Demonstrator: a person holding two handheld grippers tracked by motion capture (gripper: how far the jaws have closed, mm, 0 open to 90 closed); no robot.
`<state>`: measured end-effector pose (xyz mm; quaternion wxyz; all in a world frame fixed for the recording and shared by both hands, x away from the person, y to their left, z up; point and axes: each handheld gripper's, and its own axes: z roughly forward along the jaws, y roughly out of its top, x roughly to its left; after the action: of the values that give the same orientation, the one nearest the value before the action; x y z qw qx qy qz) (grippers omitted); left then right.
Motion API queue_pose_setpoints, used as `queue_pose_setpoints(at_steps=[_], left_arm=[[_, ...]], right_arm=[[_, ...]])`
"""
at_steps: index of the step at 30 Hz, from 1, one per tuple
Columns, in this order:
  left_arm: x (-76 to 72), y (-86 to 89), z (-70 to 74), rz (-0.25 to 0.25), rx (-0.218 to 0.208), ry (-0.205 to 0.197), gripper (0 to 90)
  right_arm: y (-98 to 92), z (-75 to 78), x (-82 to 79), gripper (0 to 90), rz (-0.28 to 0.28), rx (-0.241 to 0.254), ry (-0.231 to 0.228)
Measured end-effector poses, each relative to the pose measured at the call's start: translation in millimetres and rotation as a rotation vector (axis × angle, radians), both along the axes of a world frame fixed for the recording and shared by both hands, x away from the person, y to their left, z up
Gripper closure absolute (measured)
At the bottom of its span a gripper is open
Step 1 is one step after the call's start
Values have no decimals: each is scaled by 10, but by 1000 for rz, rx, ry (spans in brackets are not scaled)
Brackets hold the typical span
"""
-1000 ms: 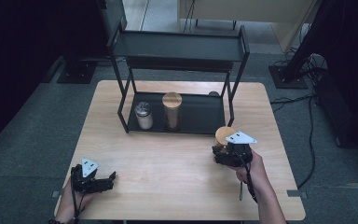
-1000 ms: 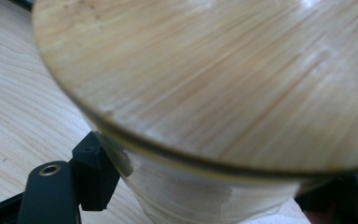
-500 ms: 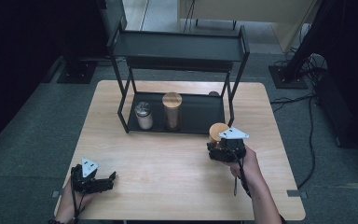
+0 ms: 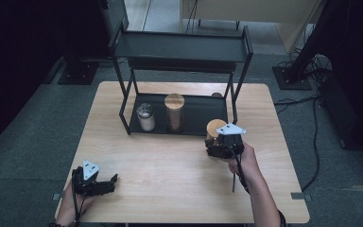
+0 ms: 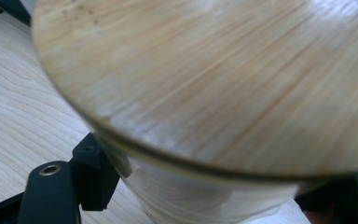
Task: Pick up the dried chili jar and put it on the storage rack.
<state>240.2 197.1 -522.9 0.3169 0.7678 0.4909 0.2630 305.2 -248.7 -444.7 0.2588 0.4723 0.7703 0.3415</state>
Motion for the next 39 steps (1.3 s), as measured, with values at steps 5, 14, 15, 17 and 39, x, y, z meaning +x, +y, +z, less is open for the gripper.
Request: queue_pose_setpoints(at_steps=[5, 14, 15, 17, 39], left_arm=[[0, 0, 0, 0, -1, -1, 6], [-2, 1, 1, -1, -1, -1, 6], [-1, 1, 1, -1, -2, -1, 5], [-2, 1, 1, -2, -2, -1, 6], [-3, 5, 0, -2, -4, -2, 6]], right_arm=[[57, 23, 53, 246, 7, -7, 3], [136, 103, 142, 246, 7, 0, -1], [139, 114, 153, 246, 11, -3, -3], [151, 135, 172, 247, 7, -1, -3], [250, 320, 391, 247, -5, -13, -12]])
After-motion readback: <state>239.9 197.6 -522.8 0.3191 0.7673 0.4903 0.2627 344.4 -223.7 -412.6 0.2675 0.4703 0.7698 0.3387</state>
